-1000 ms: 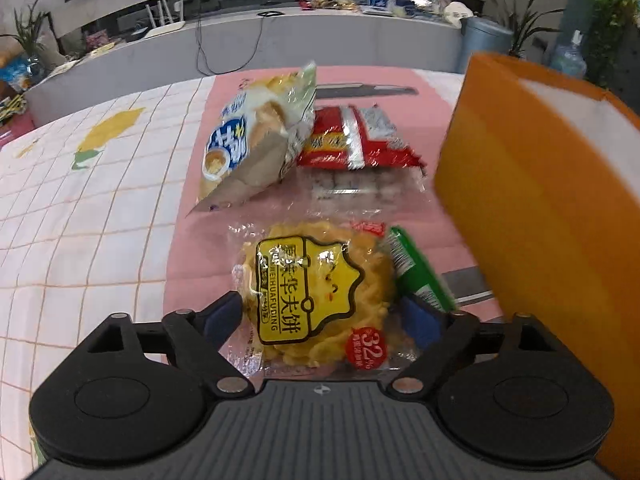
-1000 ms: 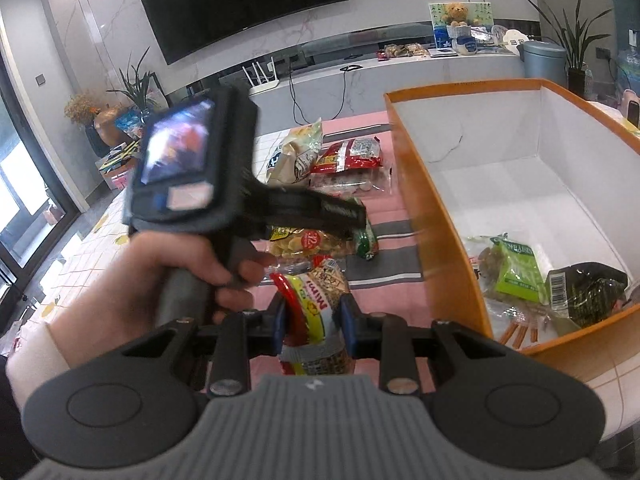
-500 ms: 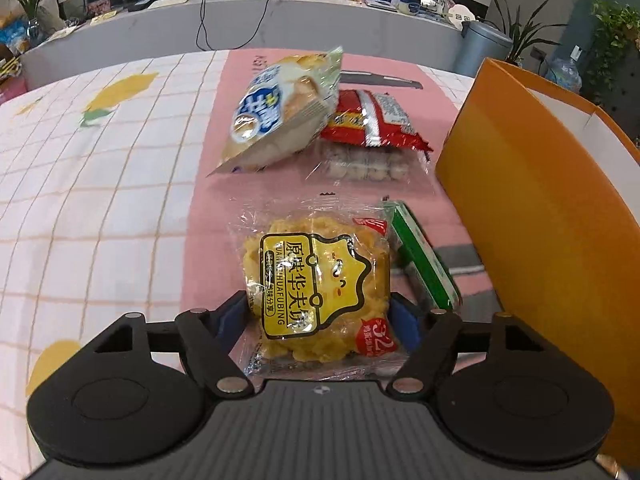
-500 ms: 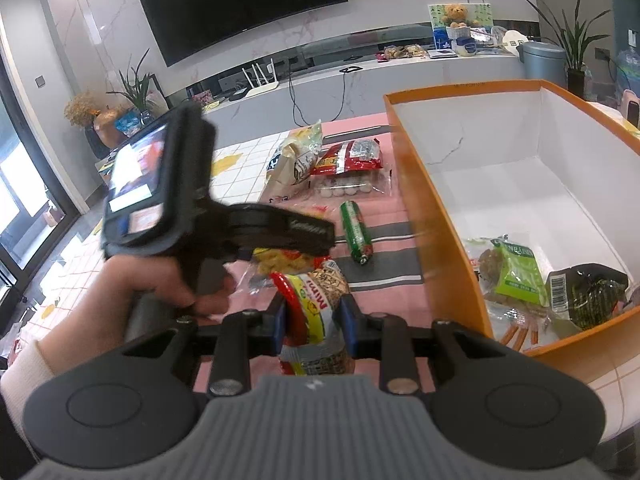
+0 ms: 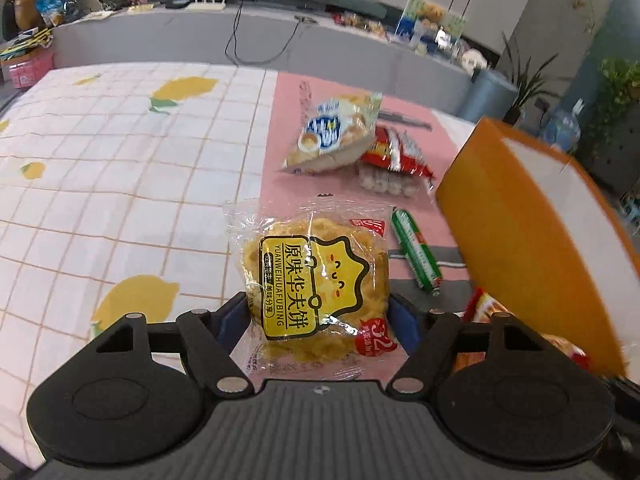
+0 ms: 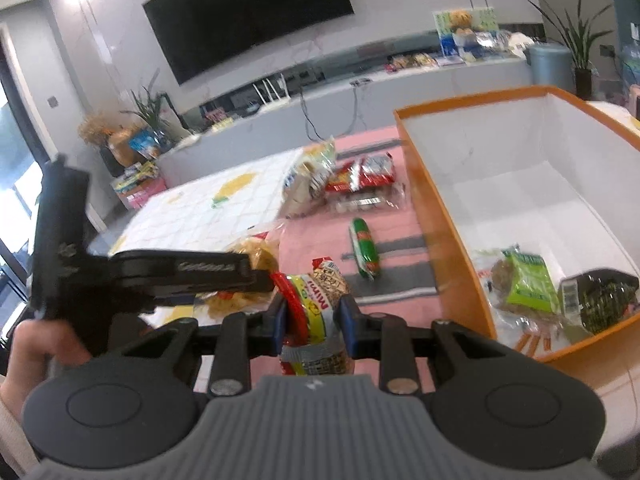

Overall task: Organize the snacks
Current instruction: 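Carry both packets to the orange box and open the right tool over it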

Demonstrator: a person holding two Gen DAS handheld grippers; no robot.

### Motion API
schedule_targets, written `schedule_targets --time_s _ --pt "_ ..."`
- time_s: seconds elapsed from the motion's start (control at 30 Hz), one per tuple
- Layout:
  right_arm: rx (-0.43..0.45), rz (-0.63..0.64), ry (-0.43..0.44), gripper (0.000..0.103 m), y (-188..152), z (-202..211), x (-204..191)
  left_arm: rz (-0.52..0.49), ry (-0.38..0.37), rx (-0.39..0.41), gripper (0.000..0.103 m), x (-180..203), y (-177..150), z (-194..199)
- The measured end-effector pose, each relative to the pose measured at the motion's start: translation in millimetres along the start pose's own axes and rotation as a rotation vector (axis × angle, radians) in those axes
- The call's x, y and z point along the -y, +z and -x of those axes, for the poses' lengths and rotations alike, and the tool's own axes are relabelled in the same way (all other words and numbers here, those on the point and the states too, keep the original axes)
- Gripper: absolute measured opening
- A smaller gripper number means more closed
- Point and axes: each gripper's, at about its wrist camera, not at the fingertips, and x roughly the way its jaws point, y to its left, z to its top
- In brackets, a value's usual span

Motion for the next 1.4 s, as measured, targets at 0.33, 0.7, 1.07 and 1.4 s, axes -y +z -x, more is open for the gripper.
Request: schedule_targets --time_s 0.33,0.7,1.07,1.4 --pt "0.169 -0.03 0.126 0.025 23.8 40.1 4.1 0.028 -0.09 0.1 0.084 -7.6 0.1 39.3" --pt "0.319 -0.097 -0.006 0.026 63.1 82.5 68.5 0.006 -0.232 0.114 0.084 6.2 0.8 45.3" --pt "0.113 -0.098 -0.164 0.026 70.0 52.6 119.7 -0.055 -0.314 0.104 0.084 22.7 -5.8 40.3" --pt "0.071 -0.088 -0.26 0.027 69.7 42.3 133.8 -0.058 -0.348 0.088 0.084 28.8 -10.4 36.8"
